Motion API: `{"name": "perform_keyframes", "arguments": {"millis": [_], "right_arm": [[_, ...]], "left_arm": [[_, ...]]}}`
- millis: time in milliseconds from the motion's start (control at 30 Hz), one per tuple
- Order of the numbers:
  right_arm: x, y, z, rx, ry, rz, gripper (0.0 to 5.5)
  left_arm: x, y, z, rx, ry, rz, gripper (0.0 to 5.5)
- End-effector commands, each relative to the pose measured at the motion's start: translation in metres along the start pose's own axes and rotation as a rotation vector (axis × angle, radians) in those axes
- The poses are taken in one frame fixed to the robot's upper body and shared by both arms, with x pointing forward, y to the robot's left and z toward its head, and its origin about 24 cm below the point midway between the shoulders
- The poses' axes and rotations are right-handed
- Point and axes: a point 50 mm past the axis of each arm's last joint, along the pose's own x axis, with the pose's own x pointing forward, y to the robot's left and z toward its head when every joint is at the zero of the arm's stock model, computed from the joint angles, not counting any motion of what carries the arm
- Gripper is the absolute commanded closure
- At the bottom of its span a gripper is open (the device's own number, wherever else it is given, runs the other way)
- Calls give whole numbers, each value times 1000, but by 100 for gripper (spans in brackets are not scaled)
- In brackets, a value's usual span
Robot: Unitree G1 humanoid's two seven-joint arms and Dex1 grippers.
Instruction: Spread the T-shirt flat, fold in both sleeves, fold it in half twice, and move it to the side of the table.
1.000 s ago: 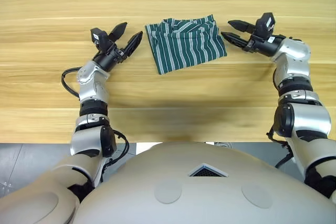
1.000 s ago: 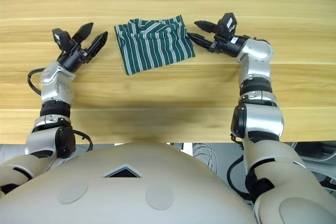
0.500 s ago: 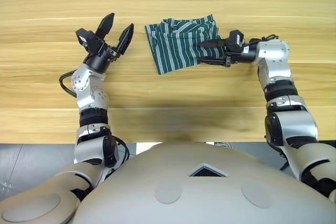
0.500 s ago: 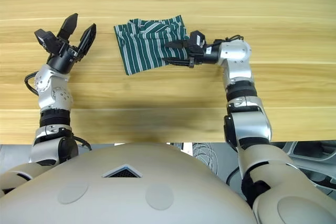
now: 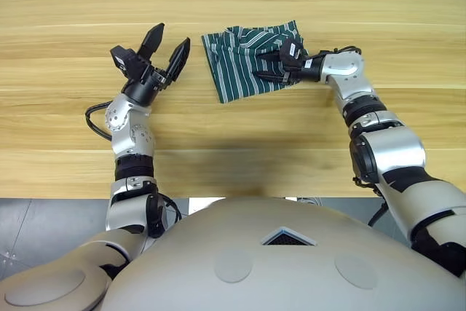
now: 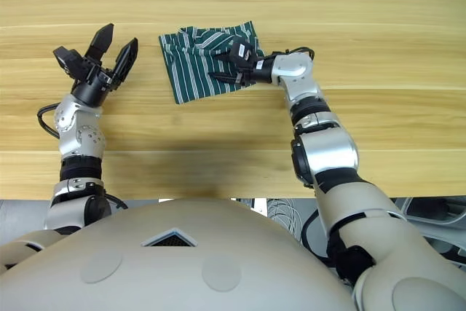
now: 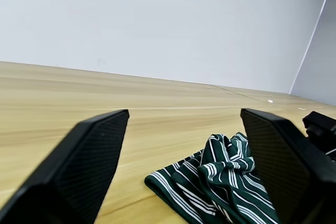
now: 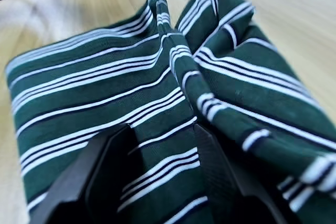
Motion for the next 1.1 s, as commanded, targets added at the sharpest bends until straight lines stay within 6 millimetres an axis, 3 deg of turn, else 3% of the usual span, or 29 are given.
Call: {"name": "perform_keyframes", "arguments": {"millis": [33, 333, 433, 567, 767, 900, 1100], "right_arm": [[1, -9, 4, -1, 50, -40, 322], [-5, -19, -19, 112, 215, -304, 322], [-24, -27, -30, 191, 245, -462, 322], [-64, -39, -52, 411, 233, -846, 322], [-99, -24, -89, 721, 207, -1298, 322], [-103, -24, -90, 737, 194, -1428, 322], [-83, -36, -63, 594, 96, -1544, 322]], "left_arm": [[0, -1, 1, -6, 0, -18, 167], [1, -3, -2, -12, 1, -33, 167], [-1, -3, -2, -8, -4, -32, 167], [-7, -5, -1, -1, -15, -19, 167], [-16, -7, 0, 4, -25, -2, 167], [-20, -7, 0, 2, -25, -4, 167], [-22, -10, -2, -3, -19, -32, 167]]}}
